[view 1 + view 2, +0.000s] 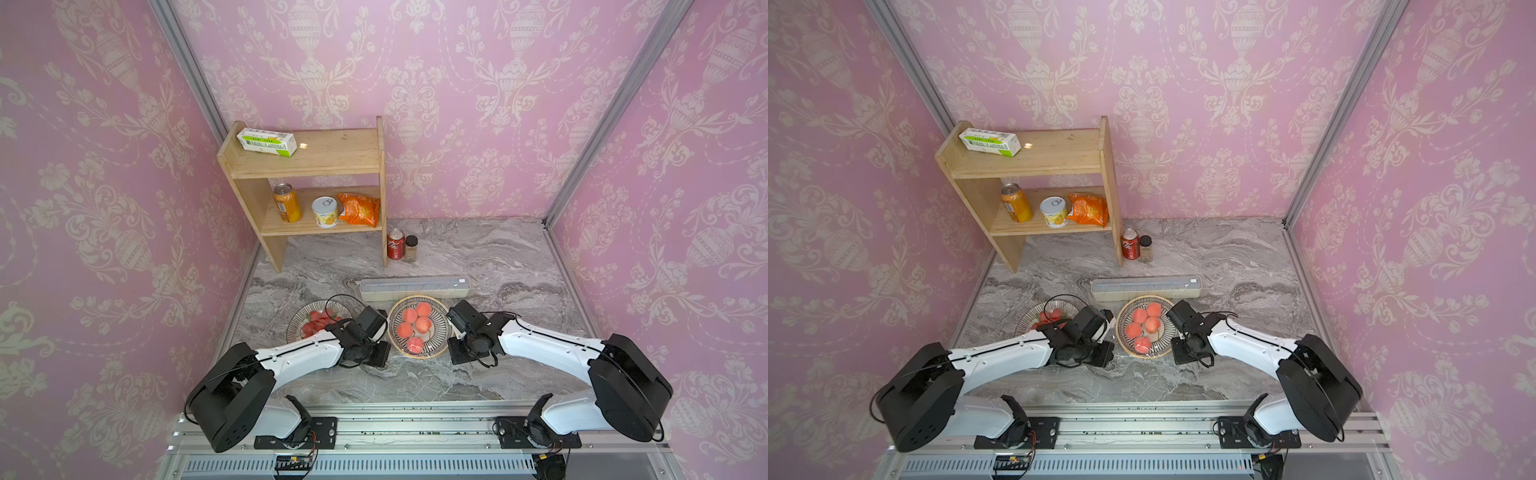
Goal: Wrap the plate with plastic wrap
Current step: Cover the plate with plastic wrap.
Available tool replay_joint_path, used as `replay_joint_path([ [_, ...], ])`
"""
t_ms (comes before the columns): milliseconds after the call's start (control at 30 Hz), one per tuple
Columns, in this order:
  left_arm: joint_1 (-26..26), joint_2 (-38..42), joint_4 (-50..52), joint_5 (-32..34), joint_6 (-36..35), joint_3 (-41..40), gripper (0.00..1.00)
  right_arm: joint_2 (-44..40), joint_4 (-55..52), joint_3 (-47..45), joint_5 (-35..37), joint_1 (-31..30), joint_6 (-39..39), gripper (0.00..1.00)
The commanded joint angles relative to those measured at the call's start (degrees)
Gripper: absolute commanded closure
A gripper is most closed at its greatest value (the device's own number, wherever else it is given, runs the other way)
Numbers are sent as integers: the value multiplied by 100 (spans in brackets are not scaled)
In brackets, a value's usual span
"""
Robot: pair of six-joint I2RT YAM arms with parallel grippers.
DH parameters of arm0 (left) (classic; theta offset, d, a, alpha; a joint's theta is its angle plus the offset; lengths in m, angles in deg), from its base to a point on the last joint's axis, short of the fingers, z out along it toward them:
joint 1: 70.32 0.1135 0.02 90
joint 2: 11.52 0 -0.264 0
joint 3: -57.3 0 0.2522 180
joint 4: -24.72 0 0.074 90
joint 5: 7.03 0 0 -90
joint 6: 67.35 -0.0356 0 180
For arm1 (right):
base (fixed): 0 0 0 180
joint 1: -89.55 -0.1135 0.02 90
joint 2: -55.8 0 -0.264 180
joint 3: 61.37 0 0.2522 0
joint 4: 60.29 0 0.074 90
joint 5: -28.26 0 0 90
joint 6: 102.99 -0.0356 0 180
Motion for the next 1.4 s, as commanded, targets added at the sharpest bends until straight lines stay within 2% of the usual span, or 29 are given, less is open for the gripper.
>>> replay_joint_path([
  [0, 201, -145, -101, 310, -205, 181, 100, 12, 44, 77, 235, 110, -42, 100],
  [100, 325, -260, -147, 371, -224, 300, 95, 11, -9, 97, 367, 175, -71, 98],
  [200, 413, -291, -95, 548, -177, 378, 75, -151, -71, 36, 514, 265, -139, 74],
  [300, 526, -121, 83, 793, -51, 400, 71, -389, -301, 17, 613, 327, -150, 59],
  [467, 641, 643, 725, 1239, 163, 487, 59, -1071, -863, 49, 740, 416, -134, 35],
  [567, 652, 1164, 1103, 930, 462, 558, 47, -1563, -999, -10, 402, 433, -307, 19],
  [600, 654, 1299, 1155, 673, 661, 554, 43, -1743, -881, -108, 160, 433, -502, 11],
  [667, 643, 1432, 1104, 66, 1199, 468, 37, -1959, -488, -342, -348, 443, -1005, 2],
  [733, 635, 1381, 917, -582, 1913, 285, 31, -2045, 391, -745, -1144, 442, -1671, 0],
  [833, 594, 1171, 327, -1301, 2726, 5, 24, -1866, 1076, -1064, -1577, 438, -2507, 0],
  [1033, 502, 530, -661, -1849, 3296, -52, 18, -1286, 1686, -1072, -1844, 398, -2820, 0],
  [1200, 485, 73, -1566, -1984, 3701, -197, 15, -1002, 1938, -985, -1682, 400, -2875, 0],
  [1367, 485, -426, -1856, -2106, 3742, -55, 13, -666, 2055, -830, -1525, 456, -2823, 0],
])
